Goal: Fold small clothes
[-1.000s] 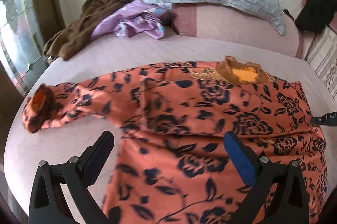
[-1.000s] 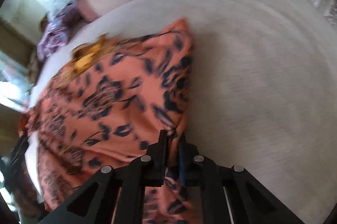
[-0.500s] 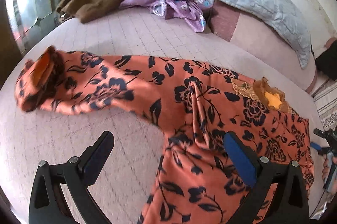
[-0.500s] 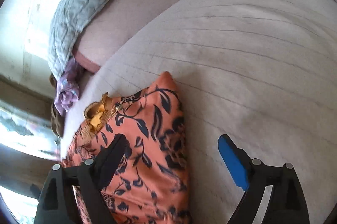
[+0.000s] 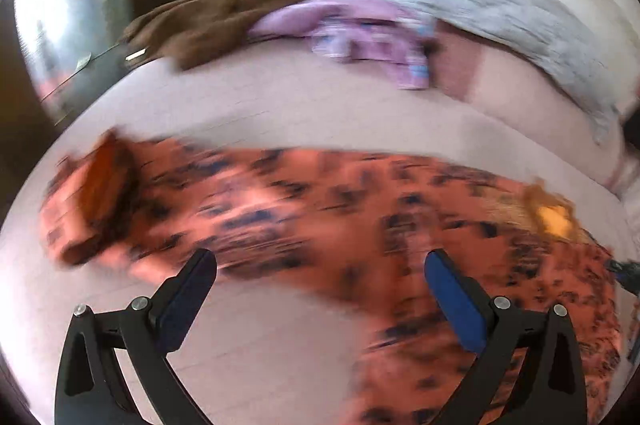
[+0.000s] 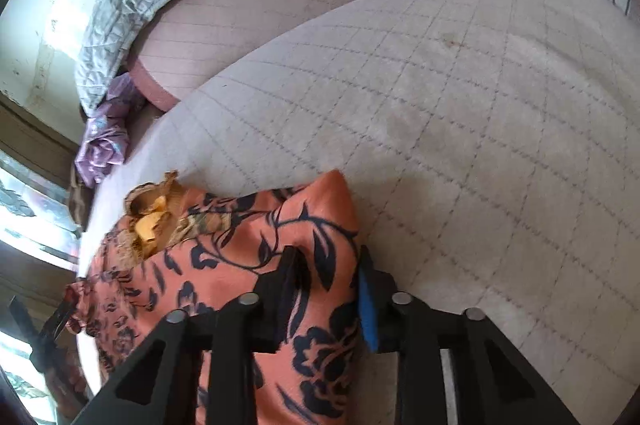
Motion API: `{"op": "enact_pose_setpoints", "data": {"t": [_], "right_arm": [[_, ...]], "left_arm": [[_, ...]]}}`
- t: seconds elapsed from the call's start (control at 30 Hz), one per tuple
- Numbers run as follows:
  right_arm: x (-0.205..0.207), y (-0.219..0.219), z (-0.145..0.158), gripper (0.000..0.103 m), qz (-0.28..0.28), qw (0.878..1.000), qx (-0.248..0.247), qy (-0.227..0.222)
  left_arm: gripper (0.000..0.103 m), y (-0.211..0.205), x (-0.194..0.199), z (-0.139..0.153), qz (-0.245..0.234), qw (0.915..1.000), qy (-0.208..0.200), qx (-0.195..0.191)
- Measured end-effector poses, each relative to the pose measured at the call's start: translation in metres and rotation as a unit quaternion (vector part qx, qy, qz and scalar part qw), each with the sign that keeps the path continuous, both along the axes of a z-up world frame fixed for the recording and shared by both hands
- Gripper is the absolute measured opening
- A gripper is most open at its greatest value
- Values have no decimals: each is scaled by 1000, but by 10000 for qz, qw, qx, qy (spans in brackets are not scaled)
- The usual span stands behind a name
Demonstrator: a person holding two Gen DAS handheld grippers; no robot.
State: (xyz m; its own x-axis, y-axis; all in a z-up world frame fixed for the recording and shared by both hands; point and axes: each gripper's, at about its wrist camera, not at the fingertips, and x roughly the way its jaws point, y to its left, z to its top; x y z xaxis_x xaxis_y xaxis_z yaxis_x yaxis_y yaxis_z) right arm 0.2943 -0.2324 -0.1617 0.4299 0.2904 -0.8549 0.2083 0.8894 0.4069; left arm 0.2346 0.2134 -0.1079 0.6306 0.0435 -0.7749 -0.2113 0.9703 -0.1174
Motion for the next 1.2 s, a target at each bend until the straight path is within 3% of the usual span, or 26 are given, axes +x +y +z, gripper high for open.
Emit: {"op": "enact_pose_setpoints", "data": {"t": [0.1,0.23,0.27,0.33,0.43,0.5,0.53,0.57,0.67,0.8,0.87,0.9,0.93,0.97,1.07,1.2], "right_arm": [[-1,10,14,34,-36,9975,-696,-124],[-23,13,36,34,-287,9960,-726,-441],[-29,17,42,34,-245,9955,-753,-527],[-39,27,51,34,-119,9946,-791,-665],[-52,43,62,34,83,9934,-805,-814],[-60,52,69,34,217,9920,-844,-919],[-65,55,73,34,273,9911,-868,-968],[-69,59,76,34,327,9901,-911,-1020],[-74,71,76,34,463,9881,-994,-1076],[-79,79,73,34,545,9872,-1054,-1065],[-82,79,73,34,532,9879,-1012,-1044],[-84,78,73,34,523,9881,-999,-1044],[-86,77,74,34,503,9882,-986,-1059],[-88,75,76,34,482,9881,-981,-1080],[-93,67,79,34,401,9883,-961,-1111],[-99,58,82,34,328,9887,-879,-1172]], "left_arm": [[103,62,-15,-7,910,9940,9,-613],[103,128,-28,-20,1891,9657,-51,-1780],[103,141,-28,-23,2133,9593,0,-1849],[102,150,-29,-24,2435,9571,130,-1565],[102,152,-33,-13,2508,9657,183,-647],[102,138,-34,-6,2197,9742,246,460],[102,130,-34,-4,1985,9740,287,1051],[102,113,-33,-4,1651,9666,335,1930],[102,92,-33,-8,1064,9430,275,3140],[99,94,-11,-24,732,9262,483,3667],[77,99,-7,-32,555,9196,659,3832],[57,101,-5,-35,462,9170,731,3893],[30,105,-4,-36,393,9200,759,3824],[19,113,-2,-33,375,9312,807,3534],[12,128,-1,-7,744,9561,616,2767],[10,126,-16,62,873,9821,-223,1653]]}}
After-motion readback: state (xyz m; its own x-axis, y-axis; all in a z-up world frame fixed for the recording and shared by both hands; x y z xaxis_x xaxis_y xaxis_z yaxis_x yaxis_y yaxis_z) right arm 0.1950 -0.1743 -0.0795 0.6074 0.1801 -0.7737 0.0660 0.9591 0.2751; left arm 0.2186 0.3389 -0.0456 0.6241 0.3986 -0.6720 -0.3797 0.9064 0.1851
